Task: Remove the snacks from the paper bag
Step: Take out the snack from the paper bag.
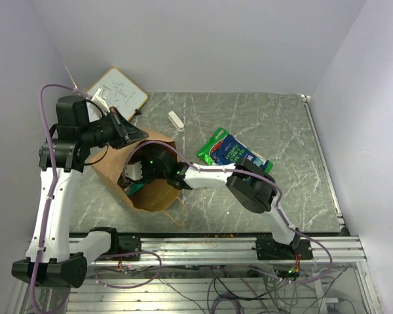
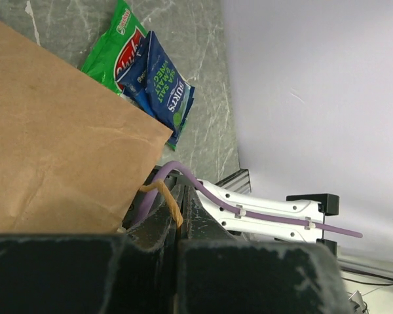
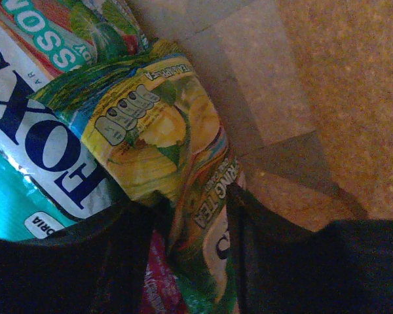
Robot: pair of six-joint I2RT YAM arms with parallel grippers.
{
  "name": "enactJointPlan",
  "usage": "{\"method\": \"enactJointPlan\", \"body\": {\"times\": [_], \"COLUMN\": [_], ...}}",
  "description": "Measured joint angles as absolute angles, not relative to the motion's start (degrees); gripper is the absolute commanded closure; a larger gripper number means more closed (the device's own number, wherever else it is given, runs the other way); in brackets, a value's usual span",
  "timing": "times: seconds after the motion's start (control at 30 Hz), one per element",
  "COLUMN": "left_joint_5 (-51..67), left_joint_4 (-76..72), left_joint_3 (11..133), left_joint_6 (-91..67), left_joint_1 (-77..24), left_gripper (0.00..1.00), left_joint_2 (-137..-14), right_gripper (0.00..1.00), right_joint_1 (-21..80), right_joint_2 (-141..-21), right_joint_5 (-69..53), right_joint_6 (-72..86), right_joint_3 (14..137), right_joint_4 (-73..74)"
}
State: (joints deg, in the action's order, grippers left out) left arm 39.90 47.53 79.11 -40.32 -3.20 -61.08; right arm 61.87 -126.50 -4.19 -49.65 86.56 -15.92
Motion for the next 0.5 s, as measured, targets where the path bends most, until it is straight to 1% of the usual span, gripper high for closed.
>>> {"method": "enactJointPlan", "body": {"times": [0.03,0.07,0.2,0.3,0.33,0.5], "left_joint_5": [39.9,39.9,39.9,39.9,39.8,38.3], "left_joint_4": [47.5,47.5,47.1,46.9,46.9,47.0], "left_joint_3": [79.1,79.1,78.8,78.5,78.5,78.5], "left_joint_6": [-40.4,-40.6,-42.0,-43.2,-43.5,-44.0], "left_joint_1": [-3.2,-3.2,-3.2,-3.2,-3.2,-3.2], "left_gripper": [0.93,0.93,0.93,0.93,0.93,0.93], "left_joint_2": [-60.9,-60.8,-59.6,-58.3,-57.9,-57.1], "right_gripper": [0.62,0.69,0.88,0.99,1.0,1.0], "right_joint_1": [61.8,61.8,61.8,61.8,61.8,61.9], "right_joint_2": [-126.5,-126.5,-126.5,-126.5,-126.5,-125.1], "right_joint_5": [-4.3,-4.4,-5.6,-6.1,-6.2,-6.7], "right_joint_6": [-49.3,-48.7,-47.2,-46.3,-46.1,-44.5], "right_joint_3": [86.6,86.6,86.6,86.7,86.7,86.1], "right_joint_4": [-15.9,-15.9,-15.0,-14.0,-13.7,-13.1]}}
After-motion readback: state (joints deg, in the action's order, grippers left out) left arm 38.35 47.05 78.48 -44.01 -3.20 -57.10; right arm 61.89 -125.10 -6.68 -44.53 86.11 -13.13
